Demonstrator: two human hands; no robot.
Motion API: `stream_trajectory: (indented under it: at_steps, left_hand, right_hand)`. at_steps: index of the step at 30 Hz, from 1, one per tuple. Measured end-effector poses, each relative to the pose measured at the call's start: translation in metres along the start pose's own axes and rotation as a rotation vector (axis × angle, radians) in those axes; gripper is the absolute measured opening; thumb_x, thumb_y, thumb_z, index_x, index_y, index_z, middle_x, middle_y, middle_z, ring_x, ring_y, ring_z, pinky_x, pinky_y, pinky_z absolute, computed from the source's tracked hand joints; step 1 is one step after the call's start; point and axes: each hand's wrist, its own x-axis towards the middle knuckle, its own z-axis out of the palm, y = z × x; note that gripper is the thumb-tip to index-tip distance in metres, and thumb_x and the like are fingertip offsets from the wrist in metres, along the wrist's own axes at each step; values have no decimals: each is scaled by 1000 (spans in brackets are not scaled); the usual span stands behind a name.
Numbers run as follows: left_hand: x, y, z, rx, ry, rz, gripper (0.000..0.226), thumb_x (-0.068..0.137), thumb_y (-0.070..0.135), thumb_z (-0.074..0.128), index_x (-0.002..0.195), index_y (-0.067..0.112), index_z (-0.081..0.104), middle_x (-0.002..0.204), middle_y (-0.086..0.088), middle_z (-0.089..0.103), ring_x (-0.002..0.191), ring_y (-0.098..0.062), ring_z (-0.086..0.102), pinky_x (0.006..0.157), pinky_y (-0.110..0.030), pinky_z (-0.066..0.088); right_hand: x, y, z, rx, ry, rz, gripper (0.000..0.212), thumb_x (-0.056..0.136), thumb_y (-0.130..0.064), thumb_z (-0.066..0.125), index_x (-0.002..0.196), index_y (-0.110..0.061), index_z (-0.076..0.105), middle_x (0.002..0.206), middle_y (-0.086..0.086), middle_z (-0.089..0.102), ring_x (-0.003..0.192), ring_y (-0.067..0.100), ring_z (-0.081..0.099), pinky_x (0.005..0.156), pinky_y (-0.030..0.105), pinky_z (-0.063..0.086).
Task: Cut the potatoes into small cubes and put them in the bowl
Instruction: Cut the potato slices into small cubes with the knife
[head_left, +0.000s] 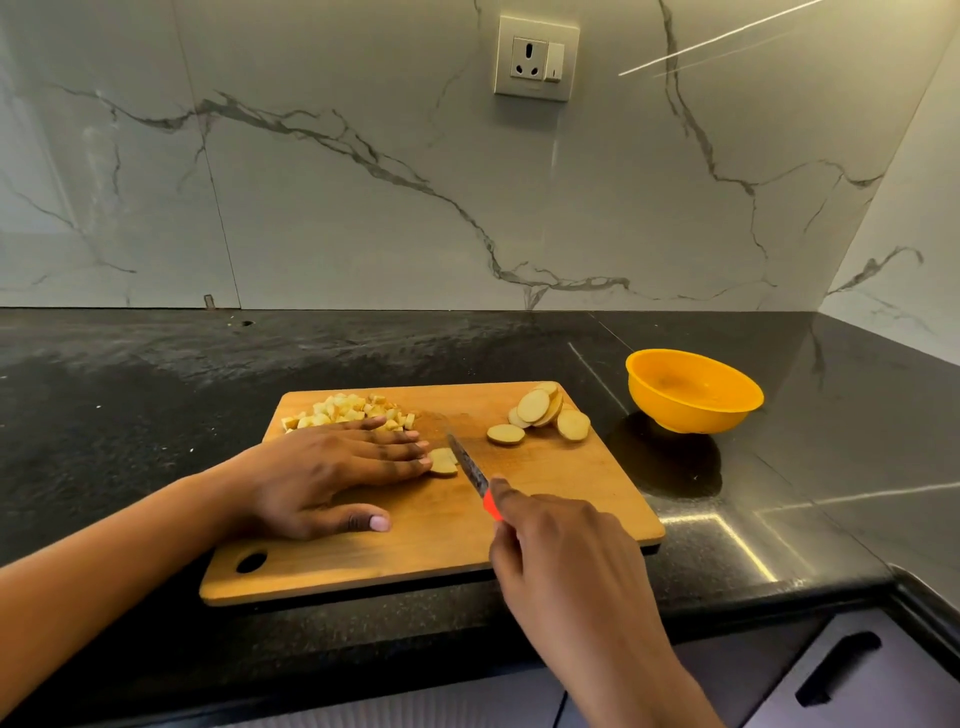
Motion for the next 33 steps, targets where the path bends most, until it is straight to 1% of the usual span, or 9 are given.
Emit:
stream_trajectory:
  at_steps: [8,13,15,20,22,24,28,29,33]
  left_hand:
    - [1,-3,1,36,-23,19,64,93,67,18,145,31,27,152,12,26,141,6,9,115,-18,-9]
    - [2,-4,0,61,-45,14,67,91,70,14,146,33,25,153,14,23,141,8,6,115,-21,-13]
    - [1,-4,0,74,-37,14,67,91,70,14,146,33,25,152,13,23,141,8,6,115,-21,-14]
    - [1,-3,2,106,28,40,61,94,65,18,145,32,28,151,12,28,141,6,9,115,-23,-12]
    - [0,-2,2,108,76,53,58,96,61,22,144,30,33,149,11,32,141,5,13,116,-24,-10]
    - [-2,-1,3,111,130,58,54,97,58,26,141,29,40,146,10,39,140,4,19,117,-25,-7]
    - [-2,1,2,125,216,44,49,98,55,30,133,27,51,140,8,48,136,2,30,118,-27,-1]
    - [-1,2,2,135,238,43,49,99,54,30,133,26,52,139,8,49,135,2,32,118,-28,1]
    - [3,3,3,171,338,-10,43,98,52,36,132,30,52,137,10,52,131,2,39,117,-37,14]
  right_hand:
    - [4,-8,11,-37,-143,-7,46,102,-31,32,147,-27,28,110,-5,60,93,14,56,67,25,38]
    - [19,-20,29,-152,-234,-1,52,102,-15,37,150,-13,18,107,3,59,76,17,45,47,23,24]
    - [18,-19,32,-144,-252,-2,52,102,-13,37,150,-12,17,106,3,58,72,15,39,46,23,21]
    - [-10,-14,10,-99,-297,-18,55,103,-22,34,151,-19,9,119,-1,55,99,19,56,61,25,33]
    - [-17,-8,-6,-70,-269,-21,52,101,-32,33,150,-28,16,120,-8,57,102,14,56,69,24,36]
    - [-20,0,-20,-25,-152,-20,49,99,-39,35,147,-35,26,114,-11,61,91,8,56,66,19,38]
    - [-2,25,-17,-50,-46,40,44,88,-30,61,131,-29,55,78,-11,66,58,4,51,52,17,40]
    - [3,32,-11,-55,-13,38,43,86,-27,64,128,-27,59,77,-10,67,59,4,53,51,19,43]
    - [18,49,14,24,2,2,44,93,-27,55,136,-35,49,95,-9,63,79,8,58,68,26,51]
